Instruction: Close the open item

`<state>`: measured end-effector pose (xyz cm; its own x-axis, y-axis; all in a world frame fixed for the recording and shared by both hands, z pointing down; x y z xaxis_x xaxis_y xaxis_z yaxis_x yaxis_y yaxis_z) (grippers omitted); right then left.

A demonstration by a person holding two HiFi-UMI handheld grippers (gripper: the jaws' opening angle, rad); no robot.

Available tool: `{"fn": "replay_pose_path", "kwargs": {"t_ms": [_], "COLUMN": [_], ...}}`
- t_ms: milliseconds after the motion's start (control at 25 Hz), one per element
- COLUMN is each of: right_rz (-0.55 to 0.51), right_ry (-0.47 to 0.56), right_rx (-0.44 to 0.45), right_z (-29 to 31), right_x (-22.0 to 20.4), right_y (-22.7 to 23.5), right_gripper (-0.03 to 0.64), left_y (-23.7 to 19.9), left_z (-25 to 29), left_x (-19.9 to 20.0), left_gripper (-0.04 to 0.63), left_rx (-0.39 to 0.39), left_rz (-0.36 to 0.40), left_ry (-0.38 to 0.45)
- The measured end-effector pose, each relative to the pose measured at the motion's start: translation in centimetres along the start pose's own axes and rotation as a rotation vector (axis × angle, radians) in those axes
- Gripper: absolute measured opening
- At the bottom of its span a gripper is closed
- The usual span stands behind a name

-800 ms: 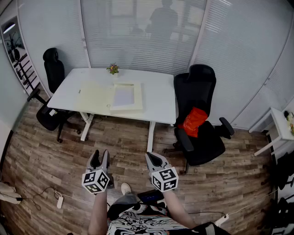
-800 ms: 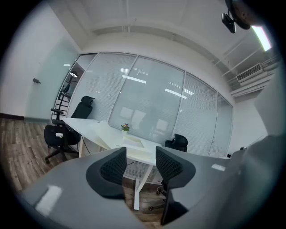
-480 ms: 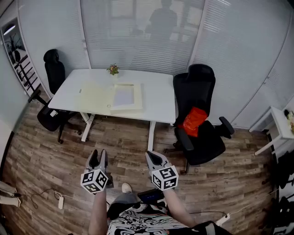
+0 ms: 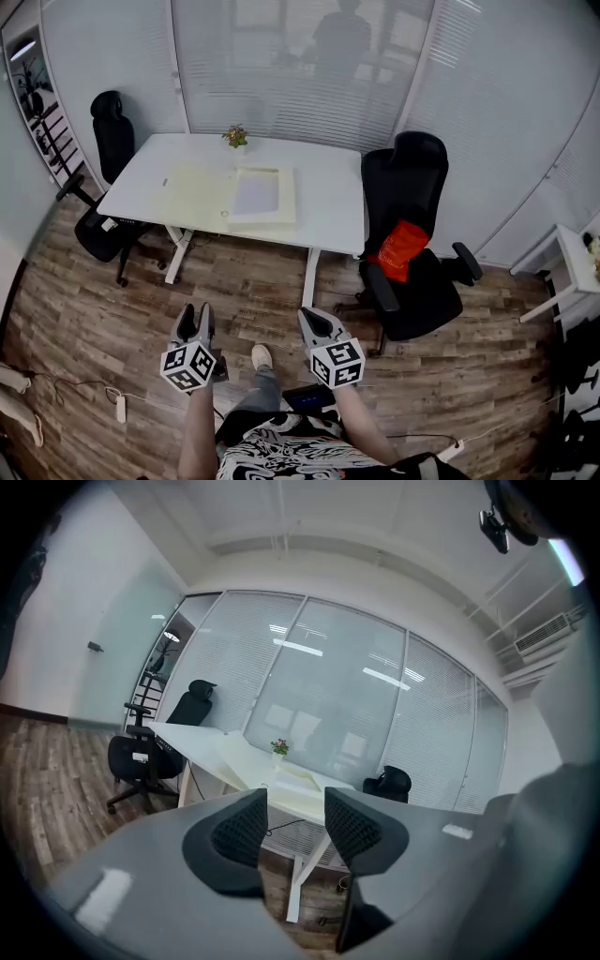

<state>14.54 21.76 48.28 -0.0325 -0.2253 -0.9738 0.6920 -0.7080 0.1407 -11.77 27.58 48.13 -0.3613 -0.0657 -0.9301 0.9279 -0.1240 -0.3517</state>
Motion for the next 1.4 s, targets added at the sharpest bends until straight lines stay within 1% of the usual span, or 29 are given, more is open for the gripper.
{"fn": "replay_pose_path", "kwargs": {"t_ms": [200, 480, 720, 920, 1040, 1120, 1400], "right_rz": [0.022, 0.024, 0.023, -0.019, -0.063, -0.092, -0.068], "right_ry": [-0.021, -0.074, -0.112, -0.174, -0.199, -0.210, -0.221], "right_rx": [-0.032, -0.044, -0.069, -0.053, -0.052, -0.059, -0.104], "right_z": [3.8, 12.5, 18.8, 22.9, 24.8, 25.7, 26.0], "right_x": [-0.1, 0.4, 1.2, 1.1, 1.0, 1.2, 1.0], "right_y": [2.9, 7.9, 11.6, 13.0, 13.6, 14.3, 16.7], "right_gripper": [0.003, 0.003, 0.003, 0.003, 0.003, 0.003, 0.003], "left_y": [-1.6, -4.8, -9.1, -12.6, -14.4, -15.5, -18.9], "left_z": [4.8, 14.4, 21.4, 25.5, 27.2, 28.3, 29.0], "left_x": [-0.9, -0.5, -0.2, -0.3, -0.4, -0.6, -2.1], "left_gripper": [0.178, 0.178, 0.178, 0.178, 0.178, 0.178, 0.178], "left_rx": [0.000, 0.011, 0.078, 0.118, 0.126, 0.133, 0.203], "left_rz": [-0.019, -0.032, -0.078, -0.157, -0.183, -0.217, -0.374], "left_ry": [-0.036, -0.083, -0.110, -0.124, -0.129, -0.129, -0.124]}}
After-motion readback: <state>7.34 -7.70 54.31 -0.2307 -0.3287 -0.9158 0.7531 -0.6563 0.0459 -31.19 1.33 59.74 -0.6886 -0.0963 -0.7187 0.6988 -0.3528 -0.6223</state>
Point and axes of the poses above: the fingertips, and each gripper's own axes: z forward along the fingers, y to its right, x out of its top, the point moved 4 cm from there along -z, backward along the fingers, and after that the axes turned 4 degrees about y, right-handed, at the moved point
